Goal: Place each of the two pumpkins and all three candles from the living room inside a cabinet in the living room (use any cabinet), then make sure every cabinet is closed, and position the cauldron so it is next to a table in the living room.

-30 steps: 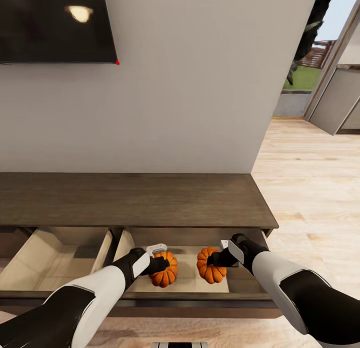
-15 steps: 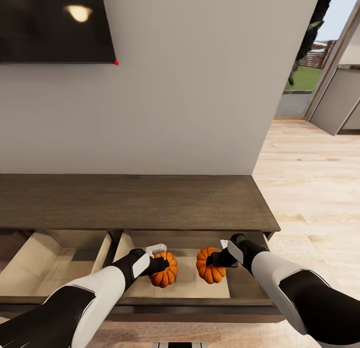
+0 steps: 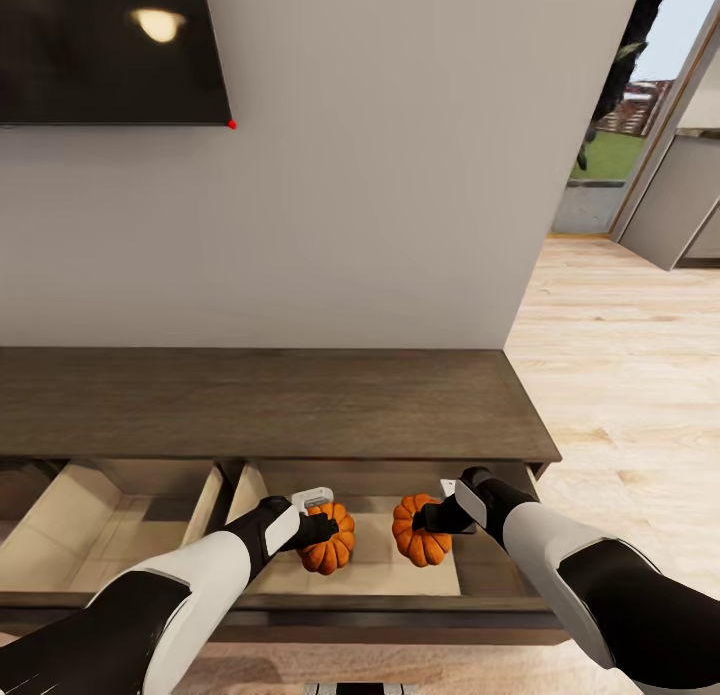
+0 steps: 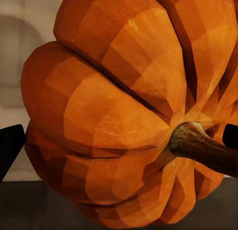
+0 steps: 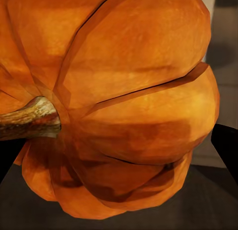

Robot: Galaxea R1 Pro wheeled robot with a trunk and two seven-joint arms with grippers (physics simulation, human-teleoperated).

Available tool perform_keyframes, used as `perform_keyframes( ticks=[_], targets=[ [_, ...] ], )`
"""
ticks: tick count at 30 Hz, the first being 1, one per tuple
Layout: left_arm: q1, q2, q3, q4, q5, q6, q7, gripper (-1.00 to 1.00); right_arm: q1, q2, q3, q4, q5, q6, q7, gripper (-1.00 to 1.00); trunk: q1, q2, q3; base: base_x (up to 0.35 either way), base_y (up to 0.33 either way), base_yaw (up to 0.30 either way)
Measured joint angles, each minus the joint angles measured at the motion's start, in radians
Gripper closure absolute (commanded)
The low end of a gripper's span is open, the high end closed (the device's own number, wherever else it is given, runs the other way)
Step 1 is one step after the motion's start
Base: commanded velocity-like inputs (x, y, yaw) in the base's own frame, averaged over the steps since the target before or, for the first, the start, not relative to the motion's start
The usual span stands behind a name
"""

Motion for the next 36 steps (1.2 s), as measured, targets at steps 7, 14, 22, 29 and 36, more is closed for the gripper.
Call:
perform_keyframes(
  ticks=[7,14,22,29,36],
  targets=[
    [0.0,0.0,0.0,0.0,0.0,0.0,0.0,1.0,0.0,0.0,0.001,0.0,0.001,0.0,0.0,1.0,0.027,-0.049,-0.022,0.0,0.0,0.0],
    [0.0,0.0,0.0,0.0,-0.001,0.0,0.0,1.0,0.0,0.0,0.0,0.0,0.002,0.0,0.0,1.0,0.035,-0.063,-0.028,0.0,0.0,0.0],
    [0.0,0.0,0.0,0.0,0.0,0.001,0.0,1.0,0.0,0.0,0.0,0.0,0.003,0.0,0.0,1.0,0.035,-0.063,-0.028,0.0,0.0,0.0],
    [0.0,0.0,0.0,-0.001,0.001,0.0,0.0,1.0,0.0,0.0,0.0,0.0,0.002,0.0,0.0,-1.0,0.035,-0.063,-0.028,0.0,0.0,0.0],
    [0.0,0.0,0.0,-0.004,0.001,0.0,0.0,1.0,0.0,0.0,0.0,0.0,0.002,0.001,0.0,-1.0,0.035,-0.063,-0.028,0.0,0.0,0.0]
  ],
)
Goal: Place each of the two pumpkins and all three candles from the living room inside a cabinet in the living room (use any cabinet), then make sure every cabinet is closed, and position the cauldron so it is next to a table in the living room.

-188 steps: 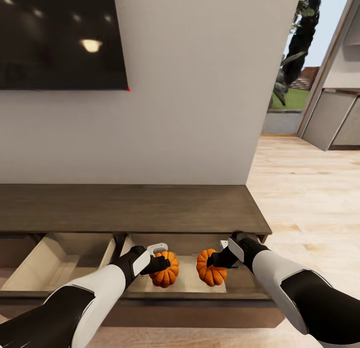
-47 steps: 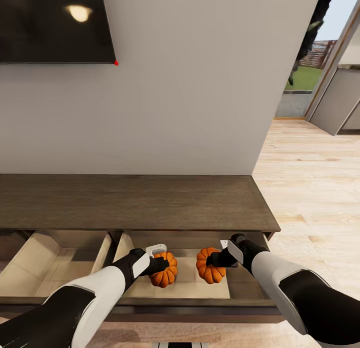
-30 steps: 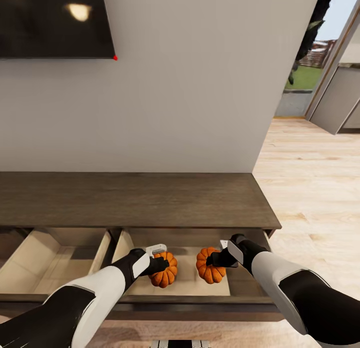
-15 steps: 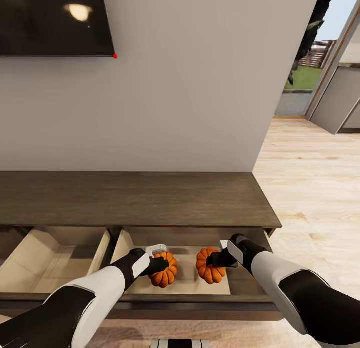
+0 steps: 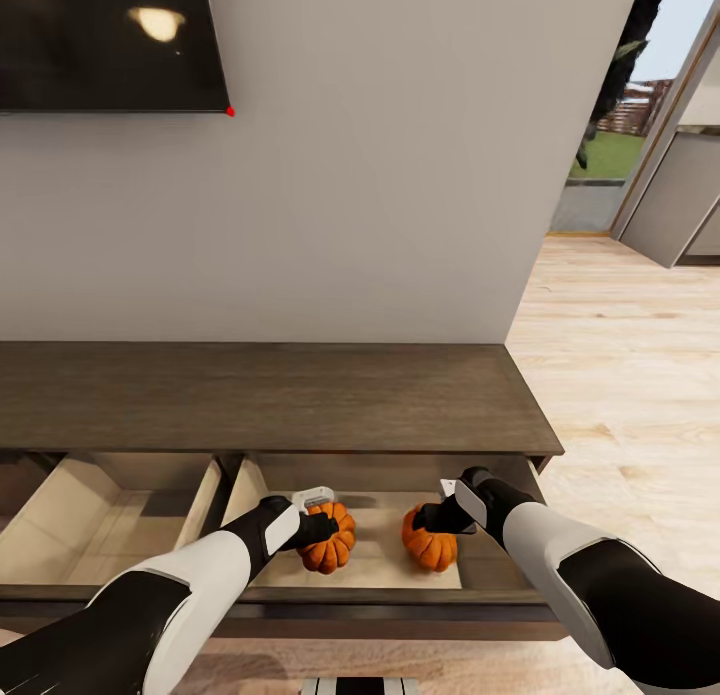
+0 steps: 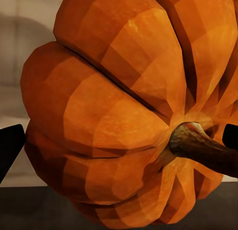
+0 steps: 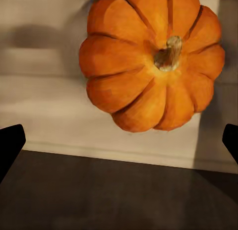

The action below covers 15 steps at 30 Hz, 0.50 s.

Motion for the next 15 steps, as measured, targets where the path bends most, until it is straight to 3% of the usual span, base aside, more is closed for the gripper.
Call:
perform_keyframes(
  ticks=[15],
  targets=[
    [0.0,0.0,0.001,-0.001,0.0,-0.002,0.0,1.0,0.0,0.0,0.0,0.0,0.0,0.0,0.0,-1.0,0.0,0.0,0.0,0.0,0.0,0.0]
  ],
)
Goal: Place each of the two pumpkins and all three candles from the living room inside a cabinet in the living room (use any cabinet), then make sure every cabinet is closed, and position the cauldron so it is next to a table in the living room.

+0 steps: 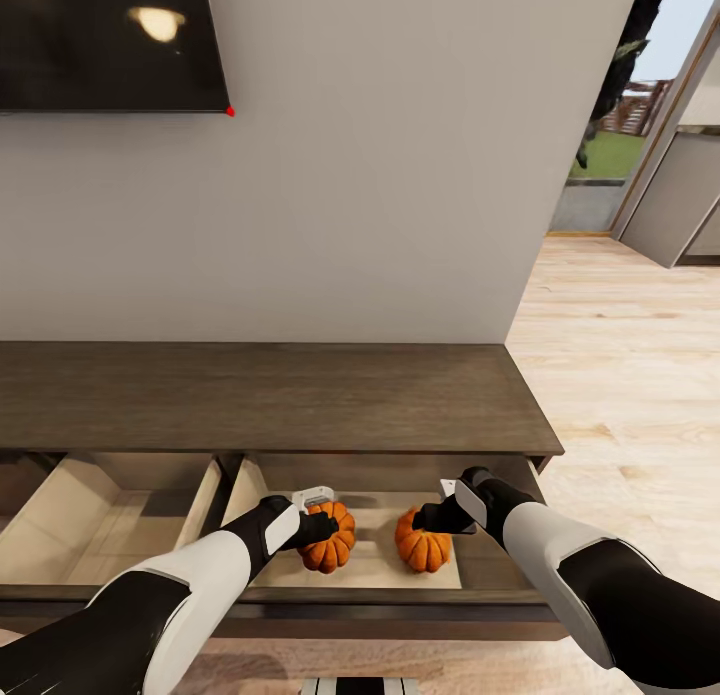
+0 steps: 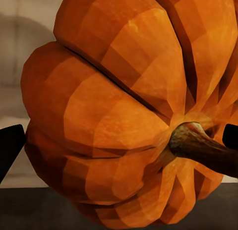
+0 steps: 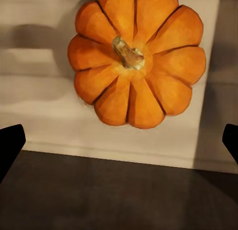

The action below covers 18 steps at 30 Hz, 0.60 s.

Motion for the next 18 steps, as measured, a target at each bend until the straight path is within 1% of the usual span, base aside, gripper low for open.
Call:
perform_keyframes(
  ticks=[9,10,18],
  targets=[
    [0.0,0.0,0.0,0.001,0.0,-0.001,0.0,1.0,0.0,0.0,0.0,0.0,0.0,0.0,0.0,-1.0,0.0,0.0,0.0,0.0,0.0,0.0],
    [0.0,0.0,0.0,0.001,0.0,-0.001,0.0,-1.0,0.0,0.0,0.0,0.0,0.0,0.0,0.0,-1.0,0.0,0.0,0.0,0.0,0.0,0.0],
    [0.0,0.0,0.001,0.001,0.0,-0.001,-0.002,-1.0,0.0,0.0,0.0,0.0,0.0,0.0,0.0,-1.0,0.0,0.0,0.0,0.0,0.0,0.0]
  ],
)
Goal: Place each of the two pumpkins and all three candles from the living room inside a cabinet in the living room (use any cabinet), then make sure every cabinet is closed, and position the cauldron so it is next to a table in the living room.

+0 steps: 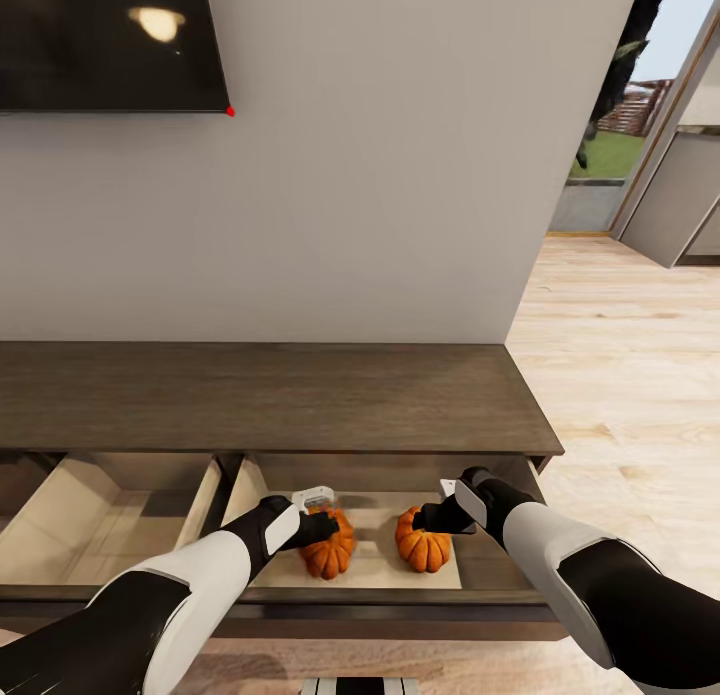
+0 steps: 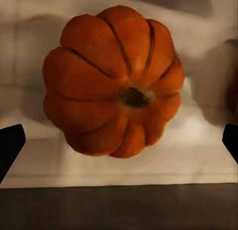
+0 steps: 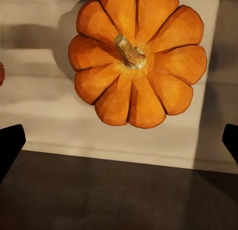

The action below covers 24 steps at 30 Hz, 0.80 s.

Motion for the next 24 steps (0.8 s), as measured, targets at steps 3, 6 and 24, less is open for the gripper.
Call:
perform_keyframes(
  ticks=[3,6,24],
  targets=[
    [0.0,0.0,0.0,0.0,0.0,0.0,0.0,-1.0,0.0,0.0,0.0,0.0,0.0,0.0,0.0,-1.0,0.0,0.0,0.0,0.0,0.0,0.0],
    [0.0,0.0,0.0,0.0,0.0,0.0,0.0,-1.0,0.0,0.0,0.0,0.0,0.0,0.0,0.0,-1.0,0.0,0.0,0.0,0.0,0.0,0.0],
    [0.0,0.0,0.0,0.002,0.0,0.006,0.002,-1.0,0.0,0.0,0.0,0.0,0.0,0.001,-0.001,-1.0,-0.015,0.028,0.013,0.0,0.0,0.0]
  ],
)
